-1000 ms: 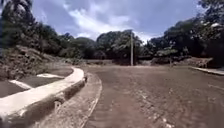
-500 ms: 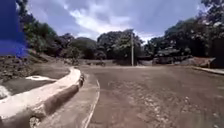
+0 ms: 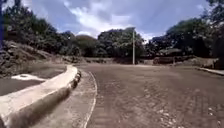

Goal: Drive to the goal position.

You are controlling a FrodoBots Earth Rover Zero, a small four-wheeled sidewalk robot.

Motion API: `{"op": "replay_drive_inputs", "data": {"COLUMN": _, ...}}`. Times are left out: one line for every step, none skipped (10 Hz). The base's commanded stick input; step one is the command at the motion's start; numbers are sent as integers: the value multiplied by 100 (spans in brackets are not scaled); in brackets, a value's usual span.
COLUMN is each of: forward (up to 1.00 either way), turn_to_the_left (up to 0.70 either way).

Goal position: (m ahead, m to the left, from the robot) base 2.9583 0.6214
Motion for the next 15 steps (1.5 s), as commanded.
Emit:
{"op": "replay_drive_inputs", "data": {"forward": 100, "turn_to_the_left": 22}}
{"op": "replay_drive_inputs", "data": {"forward": 100, "turn_to_the_left": 1}}
{"op": "replay_drive_inputs", "data": {"forward": 100, "turn_to_the_left": 0}}
{"op": "replay_drive_inputs", "data": {"forward": 100, "turn_to_the_left": 0}}
{"op": "replay_drive_inputs", "data": {"forward": 100, "turn_to_the_left": 0}}
{"op": "replay_drive_inputs", "data": {"forward": 100, "turn_to_the_left": 0}}
{"op": "replay_drive_inputs", "data": {"forward": 100, "turn_to_the_left": 0}}
{"op": "replay_drive_inputs", "data": {"forward": 100, "turn_to_the_left": 0}}
{"op": "replay_drive_inputs", "data": {"forward": 100, "turn_to_the_left": 0}}
{"op": "replay_drive_inputs", "data": {"forward": 100, "turn_to_the_left": 0}}
{"op": "replay_drive_inputs", "data": {"forward": 100, "turn_to_the_left": 0}}
{"op": "replay_drive_inputs", "data": {"forward": 100, "turn_to_the_left": 0}}
{"op": "replay_drive_inputs", "data": {"forward": 100, "turn_to_the_left": 0}}
{"op": "replay_drive_inputs", "data": {"forward": 100, "turn_to_the_left": 2}}
{"op": "replay_drive_inputs", "data": {"forward": 100, "turn_to_the_left": 15}}
